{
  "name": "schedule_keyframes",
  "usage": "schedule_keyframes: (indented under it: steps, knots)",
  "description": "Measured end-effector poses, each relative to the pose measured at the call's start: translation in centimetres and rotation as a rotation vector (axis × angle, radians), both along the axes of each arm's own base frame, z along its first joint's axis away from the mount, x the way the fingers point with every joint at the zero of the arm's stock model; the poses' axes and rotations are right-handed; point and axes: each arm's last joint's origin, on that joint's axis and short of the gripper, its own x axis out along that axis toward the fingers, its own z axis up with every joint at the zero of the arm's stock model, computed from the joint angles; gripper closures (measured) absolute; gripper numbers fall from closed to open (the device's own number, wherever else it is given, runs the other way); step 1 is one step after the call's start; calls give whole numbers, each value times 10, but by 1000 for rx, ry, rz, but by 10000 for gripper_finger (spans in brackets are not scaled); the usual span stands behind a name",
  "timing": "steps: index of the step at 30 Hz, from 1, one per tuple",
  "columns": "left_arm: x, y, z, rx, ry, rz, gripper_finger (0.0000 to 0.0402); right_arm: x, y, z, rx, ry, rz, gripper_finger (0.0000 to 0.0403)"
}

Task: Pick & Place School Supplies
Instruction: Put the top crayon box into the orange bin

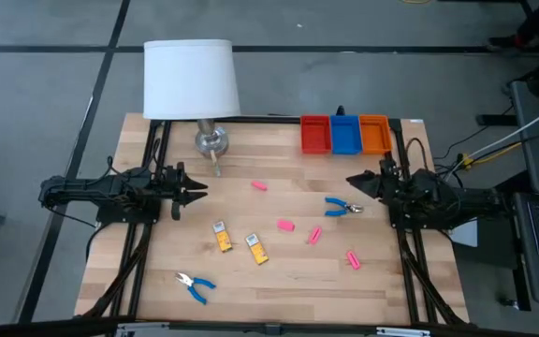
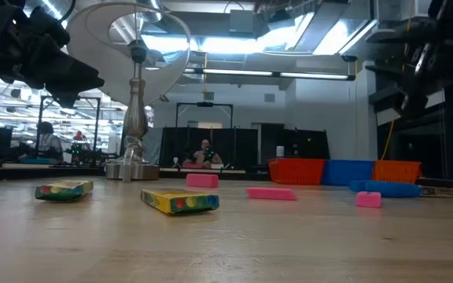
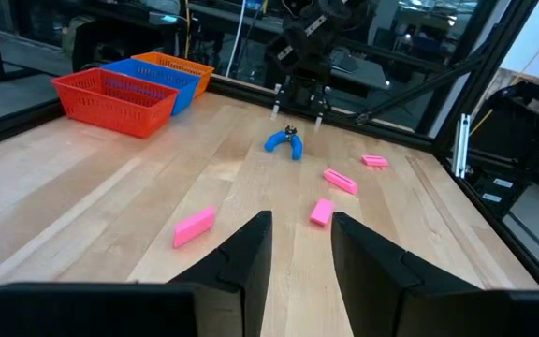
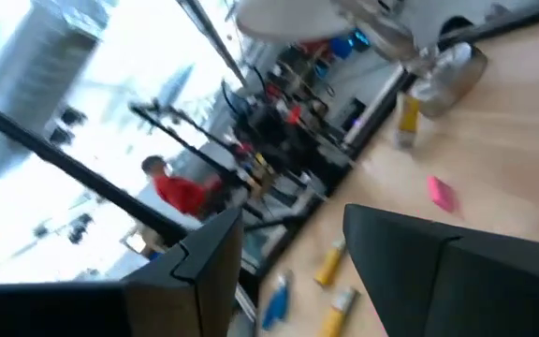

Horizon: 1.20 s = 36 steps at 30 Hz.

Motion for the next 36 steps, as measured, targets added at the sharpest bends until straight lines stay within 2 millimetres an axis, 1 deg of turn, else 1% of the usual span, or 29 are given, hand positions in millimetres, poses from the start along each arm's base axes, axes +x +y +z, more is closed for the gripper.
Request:
schedule_keyframes:
  steps: [2,5,6,7,11,14,15,16,18,23,24,26,28,30,33,36]
  knots:
    - [0,0,0,5,0,2,292,-1,1,6,-1,-64,6,211]
    - [0,2,1,88,-3,70,292,-3,3,15,37,-158,29,211]
    - [0,3,4,110,-25,103,292,-4,3,17,54,-188,25,211]
    - [0,4,8,87,-67,132,292,-5,3,20,69,-216,16,211]
    - [-1,5,24,-269,-298,166,292,-9,5,30,85,-327,-29,211]
    - [-4,9,35,-401,-463,288,292,-11,7,36,50,-387,-69,211]
    - [-5,9,38,-454,-507,303,292,-12,8,39,31,-405,-84,211]
    - [-6,9,41,-493,-551,293,292,-12,9,41,13,-420,-95,211]
    - [-8,8,50,-519,-631,203,292,-12,11,44,-26,-445,-119,211]
    - [-20,-1,74,-462,-834,-158,292,-10,16,54,-130,-488,-128,211]
    - [-23,-3,76,-476,-857,-229,292,-9,17,58,-157,-488,-120,211]
    - [-25,-5,79,-530,-868,-345,292,-6,20,64,-204,-487,-97,211]
    - [-25,-5,81,-609,-848,-372,292,-2,22,68,-249,-480,-73,211]
    - [-23,-4,85,-619,-823,-338,292,0,23,73,-278,-476,-57,211]
    - [-12,-3,94,-632,-742,-249,292,1,24,83,-229,-503,-32,211]
    - [2,-5,116,-577,-611,-180,292,1,27,93,-233,-544,65,211]
